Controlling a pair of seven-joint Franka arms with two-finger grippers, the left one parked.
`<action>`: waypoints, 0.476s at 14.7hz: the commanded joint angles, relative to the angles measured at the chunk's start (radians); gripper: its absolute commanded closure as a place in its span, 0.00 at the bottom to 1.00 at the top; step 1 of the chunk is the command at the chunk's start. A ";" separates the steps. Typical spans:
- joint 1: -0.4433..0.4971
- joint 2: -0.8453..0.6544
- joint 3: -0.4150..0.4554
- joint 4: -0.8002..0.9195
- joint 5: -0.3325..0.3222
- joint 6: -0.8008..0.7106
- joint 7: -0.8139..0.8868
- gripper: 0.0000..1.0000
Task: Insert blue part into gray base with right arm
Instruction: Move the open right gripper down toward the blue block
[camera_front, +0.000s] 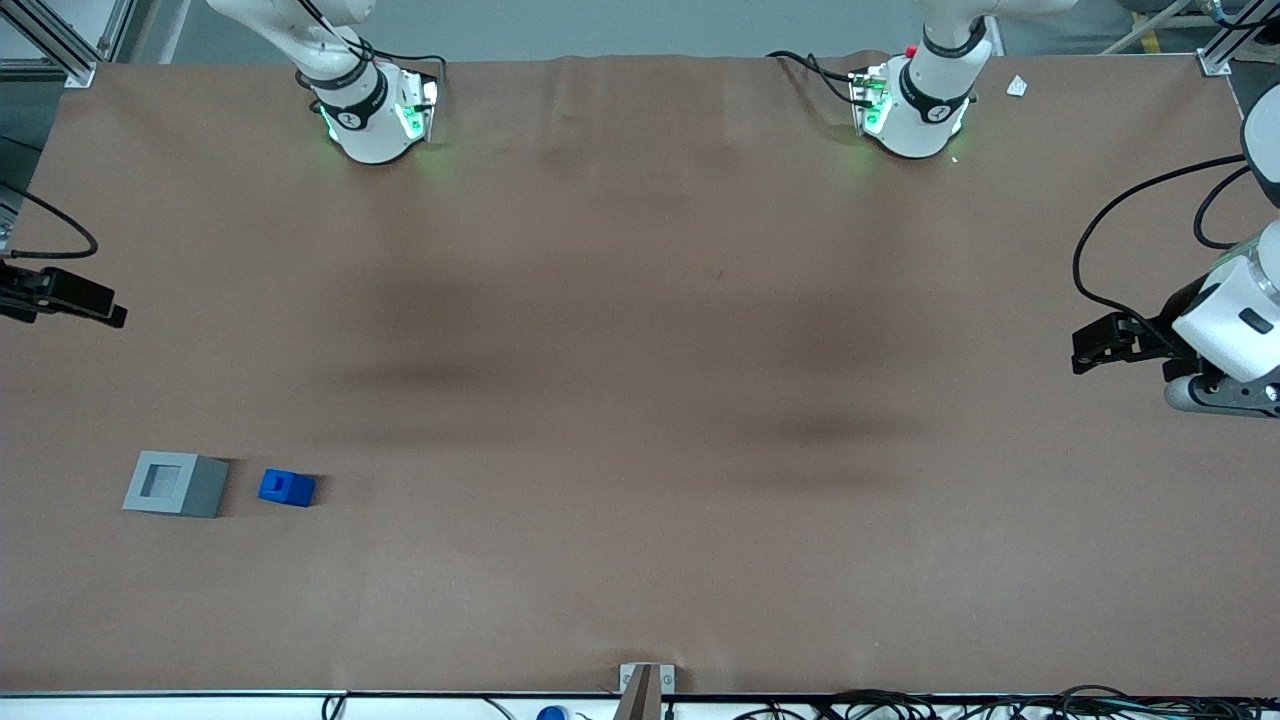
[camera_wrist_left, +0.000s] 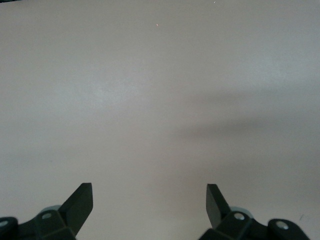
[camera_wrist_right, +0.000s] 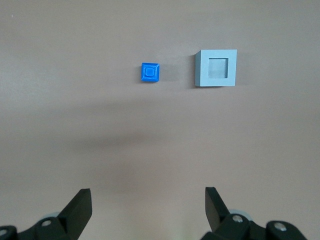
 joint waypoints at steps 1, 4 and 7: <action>0.007 -0.013 -0.003 -0.009 -0.015 -0.003 0.001 0.00; 0.003 -0.011 -0.006 -0.009 -0.018 -0.003 -0.005 0.00; -0.005 -0.010 -0.009 -0.009 -0.014 -0.003 -0.012 0.00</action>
